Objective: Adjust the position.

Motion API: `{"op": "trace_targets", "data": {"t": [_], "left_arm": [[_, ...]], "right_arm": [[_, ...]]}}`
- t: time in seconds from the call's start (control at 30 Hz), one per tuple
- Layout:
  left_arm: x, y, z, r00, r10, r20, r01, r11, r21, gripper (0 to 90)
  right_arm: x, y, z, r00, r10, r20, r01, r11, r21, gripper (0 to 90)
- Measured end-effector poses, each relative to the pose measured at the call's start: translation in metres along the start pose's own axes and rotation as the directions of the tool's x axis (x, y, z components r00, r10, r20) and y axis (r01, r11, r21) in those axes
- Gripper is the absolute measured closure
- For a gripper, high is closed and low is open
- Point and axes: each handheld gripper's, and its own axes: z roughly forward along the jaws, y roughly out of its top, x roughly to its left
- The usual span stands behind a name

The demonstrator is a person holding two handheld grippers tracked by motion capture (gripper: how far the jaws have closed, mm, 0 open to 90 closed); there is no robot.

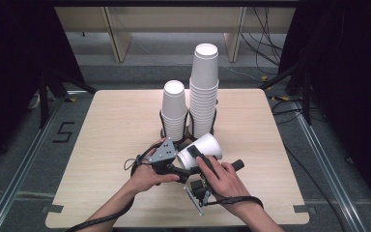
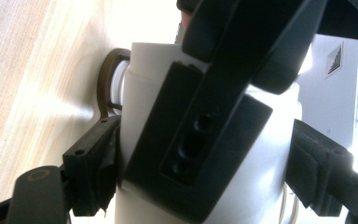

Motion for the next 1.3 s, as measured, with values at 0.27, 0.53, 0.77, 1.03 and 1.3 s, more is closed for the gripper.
{"op": "trace_targets", "data": {"t": [0.27, 0.53, 0.77, 1.03, 1.3], "left_arm": [[0.0003, 0.0, 0.0002, 1.0, -0.006, -0.004, 0.006, 1.0, -0.001, 17.6], [0.0003, 0.0, -0.0005, 1.0, -0.003, -0.007, 0.003, 1.0, 0.002, 19.8], [-0.0004, 0.0009, -0.0016, 0.9999, 0.002, -0.015, -0.002, 1.0, 0.003, 21.0], [-0.0012, -0.0012, -0.0014, 0.9999, 0.011, -0.011, -0.011, 0.9999, 0.005, 21.7], [-0.0031, -0.0019, 0.0001, 0.9995, 0.032, -0.007, -0.032, 0.9994, 0.013, 21.8]], "right_arm": [[0.0014, 0.0, 0.0003, 0.9999, 0.014, -0.002, -0.014, 1.0, 0.005, 20.4], [0.0026, 0.0001, 0.0008, 0.9998, 0.017, 0.001, -0.017, 1.0, 0.008, 20.0], [0.0015, -0.0002, 0.0014, 0.9999, 0.012, -0.001, -0.012, 1.0, 0.01, 19.6], [0.0006, 0.0, 0.0012, 0.9997, -0.011, -0.021, 0.011, 1.0, 0.004, 18.1], [0.0009, 0.0001, 0.0006, 0.9993, 0.028, -0.024, -0.027, 1.0, 0.014, 9.6]]}}
